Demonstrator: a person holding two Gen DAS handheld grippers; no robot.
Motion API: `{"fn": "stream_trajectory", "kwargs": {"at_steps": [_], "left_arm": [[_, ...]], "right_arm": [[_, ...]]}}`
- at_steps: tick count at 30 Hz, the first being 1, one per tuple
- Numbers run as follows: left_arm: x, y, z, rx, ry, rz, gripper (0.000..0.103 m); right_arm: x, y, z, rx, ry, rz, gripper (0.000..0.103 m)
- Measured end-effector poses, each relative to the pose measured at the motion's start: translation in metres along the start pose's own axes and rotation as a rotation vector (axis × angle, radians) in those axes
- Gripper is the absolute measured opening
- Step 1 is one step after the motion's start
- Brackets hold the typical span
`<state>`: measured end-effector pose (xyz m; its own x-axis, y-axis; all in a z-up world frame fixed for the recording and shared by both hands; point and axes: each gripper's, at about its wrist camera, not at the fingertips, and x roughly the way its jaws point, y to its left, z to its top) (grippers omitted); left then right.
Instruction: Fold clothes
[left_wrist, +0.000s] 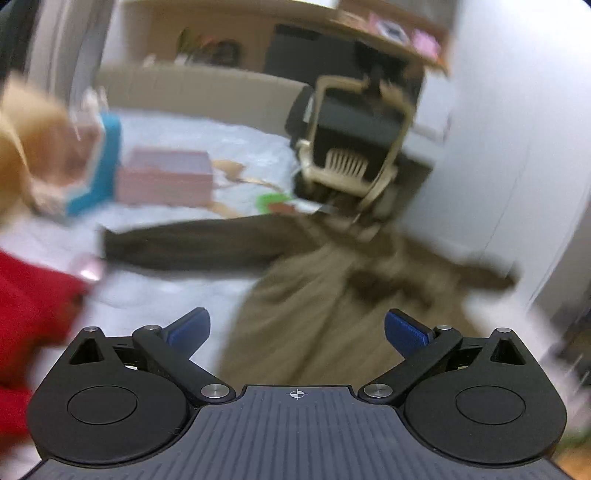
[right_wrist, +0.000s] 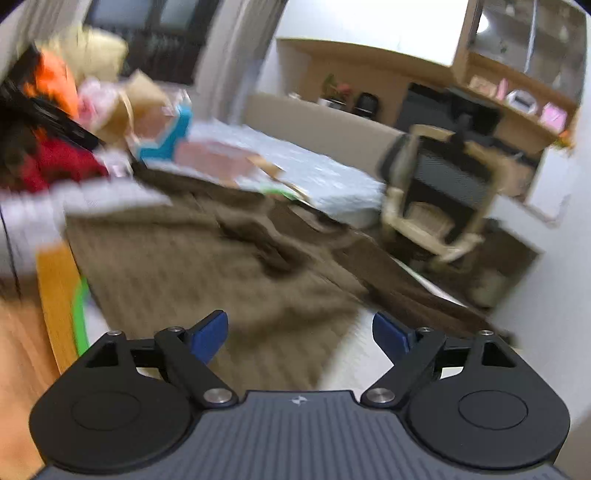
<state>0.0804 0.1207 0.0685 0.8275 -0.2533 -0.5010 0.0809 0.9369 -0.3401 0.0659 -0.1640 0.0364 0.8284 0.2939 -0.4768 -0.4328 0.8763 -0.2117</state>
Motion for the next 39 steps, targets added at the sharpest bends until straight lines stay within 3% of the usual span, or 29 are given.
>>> {"fn": "stream_trajectory", "kwargs": {"at_steps": [3, 10, 15, 17, 18, 19, 21, 22, 25, 29, 32, 33, 35, 36, 37, 39], "left_arm": [[0.047, 0.019, 0.02, -0.225, 0.002, -0.016, 0.103], [0.124, 0.085, 0.056, -0.463, -0.114, 0.32, 0.103], [0.167, 0.128, 0.057, -0.574, -0.086, 0.448, 0.101], [0.184, 0.144, 0.057, -0.609, -0.077, 0.502, 0.095], [0.189, 0.142, 0.058, -0.551, -0.091, 0.546, 0.08], [0.194, 0.139, 0.06, -0.495, -0.104, 0.586, 0.052], [0.2, 0.129, 0.066, -0.392, -0.132, 0.619, 0.024], [0.202, 0.123, 0.069, -0.341, -0.146, 0.631, 0.02], [0.192, 0.083, 0.088, -0.189, -0.224, 0.534, 0.018], [0.184, 0.005, 0.116, -0.021, -0.301, 0.266, 0.018], [0.195, -0.049, 0.115, 0.086, -0.27, 0.065, 0.019], [0.2, -0.064, 0.113, 0.115, -0.249, 0.007, 0.027], [0.205, -0.063, 0.104, 0.113, -0.183, -0.014, 0.061], [0.207, -0.062, 0.1, 0.112, -0.149, -0.025, 0.087], [0.209, -0.061, 0.096, 0.11, -0.116, -0.035, 0.095], [0.214, -0.06, 0.088, 0.108, -0.05, -0.056, 0.095]], "right_arm": [[0.035, -0.009, 0.018, 0.017, -0.02, 0.036, 0.086], [0.101, -0.039, 0.023, 0.128, 0.024, 0.049, 0.086], [0.131, -0.065, 0.015, 0.225, 0.051, 0.027, 0.086], [0.143, -0.074, 0.013, 0.251, 0.055, 0.01, 0.086], [0.147, -0.077, 0.013, 0.263, 0.055, 0.004, 0.086], [0.151, -0.081, 0.013, 0.276, 0.053, 0.0, 0.086], [0.154, -0.091, 0.015, 0.309, 0.046, 0.003, 0.086], [0.152, -0.098, 0.016, 0.331, 0.039, 0.007, 0.086], [0.145, -0.124, 0.023, 0.421, 0.01, 0.021, 0.086], [0.135, -0.156, 0.035, 0.526, -0.038, 0.019, 0.086], [0.136, -0.166, 0.047, 0.567, -0.059, 0.022, 0.086], [0.139, -0.167, 0.052, 0.576, -0.06, 0.035, 0.086], [0.151, -0.164, 0.062, 0.58, -0.042, 0.071, 0.086], [0.158, -0.162, 0.067, 0.582, -0.032, 0.089, 0.086], [0.168, -0.157, 0.071, 0.568, -0.017, 0.095, 0.086], [0.192, -0.147, 0.079, 0.536, 0.022, 0.107, 0.086]]}}
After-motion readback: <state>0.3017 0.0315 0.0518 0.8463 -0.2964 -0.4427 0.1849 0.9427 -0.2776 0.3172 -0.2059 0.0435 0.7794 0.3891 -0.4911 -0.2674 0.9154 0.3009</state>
